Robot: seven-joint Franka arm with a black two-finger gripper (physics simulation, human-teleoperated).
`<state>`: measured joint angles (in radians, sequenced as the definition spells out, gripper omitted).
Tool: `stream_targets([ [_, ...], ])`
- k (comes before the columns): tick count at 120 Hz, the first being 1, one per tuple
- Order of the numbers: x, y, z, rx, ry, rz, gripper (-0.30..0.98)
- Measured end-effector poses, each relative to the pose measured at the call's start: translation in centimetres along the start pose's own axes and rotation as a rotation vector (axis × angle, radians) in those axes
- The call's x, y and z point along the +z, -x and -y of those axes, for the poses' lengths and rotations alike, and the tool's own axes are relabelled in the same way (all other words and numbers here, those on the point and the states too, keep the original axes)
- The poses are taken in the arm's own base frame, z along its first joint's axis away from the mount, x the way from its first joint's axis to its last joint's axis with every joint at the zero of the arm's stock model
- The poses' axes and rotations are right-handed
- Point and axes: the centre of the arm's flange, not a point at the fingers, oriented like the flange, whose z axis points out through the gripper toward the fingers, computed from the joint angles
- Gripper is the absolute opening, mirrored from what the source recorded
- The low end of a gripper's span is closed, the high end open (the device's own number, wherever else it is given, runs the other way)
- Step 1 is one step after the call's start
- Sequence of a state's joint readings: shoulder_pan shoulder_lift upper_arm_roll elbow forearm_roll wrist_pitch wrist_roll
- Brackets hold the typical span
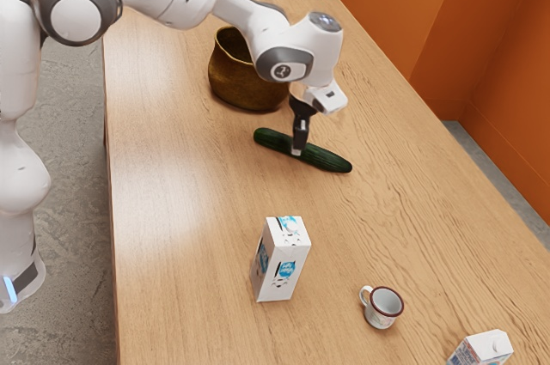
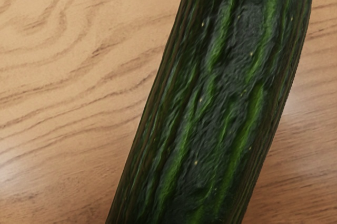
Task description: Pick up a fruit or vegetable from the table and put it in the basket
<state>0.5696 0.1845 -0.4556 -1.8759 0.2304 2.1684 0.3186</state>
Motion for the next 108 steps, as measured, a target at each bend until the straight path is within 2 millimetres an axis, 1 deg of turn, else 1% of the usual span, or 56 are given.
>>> stream_targets([
  [11, 1.2, -0.4, 0.0, 0.010, 0.019, -0.005, 0.69],
  [18, 1.6, -0.6, -0.1, 0.021, 0.023, -0.009, 0.69],
  [40, 2.7, -0.5, 0.4, 0.027, 0.036, -0.009, 0.67],
  [50, 2.8, -0.5, 0.4, 0.032, 0.037, -0.011, 0.59],
  [66, 2.6, -0.6, 0.3, 0.039, 0.034, -0.015, 0.36],
  [78, 2.3, -0.7, 0.2, 0.045, 0.029, -0.019, 0.28],
  [92, 1.8, -0.9, -0.3, 0.054, 0.021, -0.023, 0.25],
  [96, 1.3, -0.9, -0.4, 0.057, 0.015, -0.027, 0.24],
  [102, -0.3, -1.0, -0.8, 0.062, -0.004, -0.034, 0.24],
  [108, -2.8, -1.1, -1.2, 0.065, -0.030, -0.043, 0.23],
])
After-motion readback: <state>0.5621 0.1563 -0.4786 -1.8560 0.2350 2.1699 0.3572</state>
